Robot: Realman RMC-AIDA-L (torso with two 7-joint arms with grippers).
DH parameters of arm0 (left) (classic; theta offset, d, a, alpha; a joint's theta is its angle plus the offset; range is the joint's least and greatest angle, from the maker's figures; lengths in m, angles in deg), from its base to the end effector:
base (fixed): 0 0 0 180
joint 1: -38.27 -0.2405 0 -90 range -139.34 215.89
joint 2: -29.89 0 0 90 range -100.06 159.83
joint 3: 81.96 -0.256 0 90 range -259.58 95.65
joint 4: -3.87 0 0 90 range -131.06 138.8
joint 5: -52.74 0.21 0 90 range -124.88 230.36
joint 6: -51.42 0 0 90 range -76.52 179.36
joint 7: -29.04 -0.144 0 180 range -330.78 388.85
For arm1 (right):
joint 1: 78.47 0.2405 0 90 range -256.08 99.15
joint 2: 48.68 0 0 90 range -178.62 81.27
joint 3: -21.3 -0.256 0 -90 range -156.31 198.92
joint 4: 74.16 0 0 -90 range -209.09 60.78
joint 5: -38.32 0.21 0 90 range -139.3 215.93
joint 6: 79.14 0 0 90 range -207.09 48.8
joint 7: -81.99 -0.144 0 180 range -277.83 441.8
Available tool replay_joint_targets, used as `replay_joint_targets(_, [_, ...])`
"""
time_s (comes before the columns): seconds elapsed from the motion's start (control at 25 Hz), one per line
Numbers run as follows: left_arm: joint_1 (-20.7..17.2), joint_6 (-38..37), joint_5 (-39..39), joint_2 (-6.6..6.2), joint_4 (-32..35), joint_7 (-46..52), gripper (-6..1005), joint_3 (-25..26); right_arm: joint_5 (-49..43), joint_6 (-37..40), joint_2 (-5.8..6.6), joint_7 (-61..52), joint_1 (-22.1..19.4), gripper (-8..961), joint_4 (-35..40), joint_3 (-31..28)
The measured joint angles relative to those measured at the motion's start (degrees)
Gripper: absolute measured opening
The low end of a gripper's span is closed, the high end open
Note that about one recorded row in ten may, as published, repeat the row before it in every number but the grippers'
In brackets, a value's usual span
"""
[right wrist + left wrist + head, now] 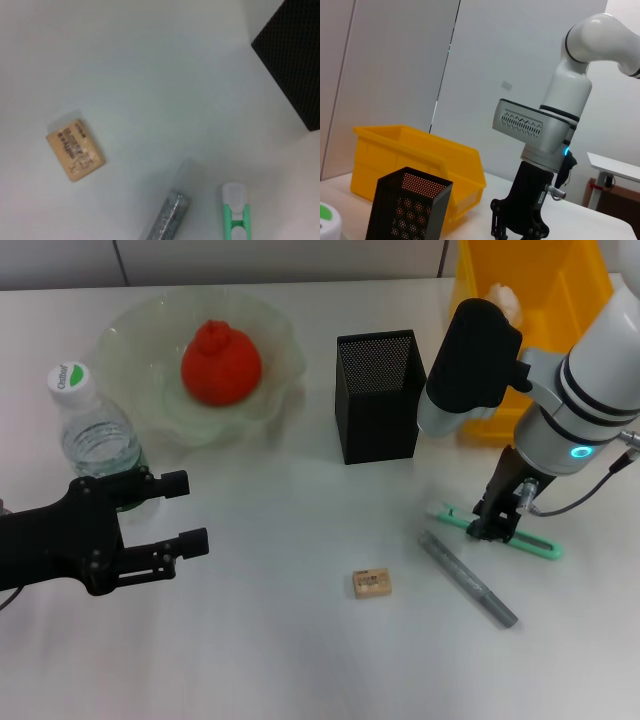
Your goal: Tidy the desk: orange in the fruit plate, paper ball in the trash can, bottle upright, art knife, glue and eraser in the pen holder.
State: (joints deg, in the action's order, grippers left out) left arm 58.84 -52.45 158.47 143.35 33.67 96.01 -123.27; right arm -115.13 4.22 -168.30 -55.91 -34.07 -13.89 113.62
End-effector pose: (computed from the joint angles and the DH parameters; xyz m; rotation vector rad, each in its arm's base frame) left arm -0.3008 0.2592 0.0264 -2.7382 -0.5482 -0.9544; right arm 0.1819 0.3611 -0.0567 -2.7251 0.5104 -0.9089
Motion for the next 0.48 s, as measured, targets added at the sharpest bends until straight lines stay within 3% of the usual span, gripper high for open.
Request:
replay_joint_targets(0.32, [-0.3, 0.3, 0.0, 0.00, -0.1, 0.0, 770, 0.0, 0.2, 1.4, 0.02, 0.0, -0.8, 168, 2.5, -1.2])
replay_joint_targets(0.48, [-0.6, 0.2, 0.0, -0.01, -0.1, 0.0, 770, 0.0, 3.2, 6.4, 0.26, 0.0, -3.3, 169, 12.4, -9.6])
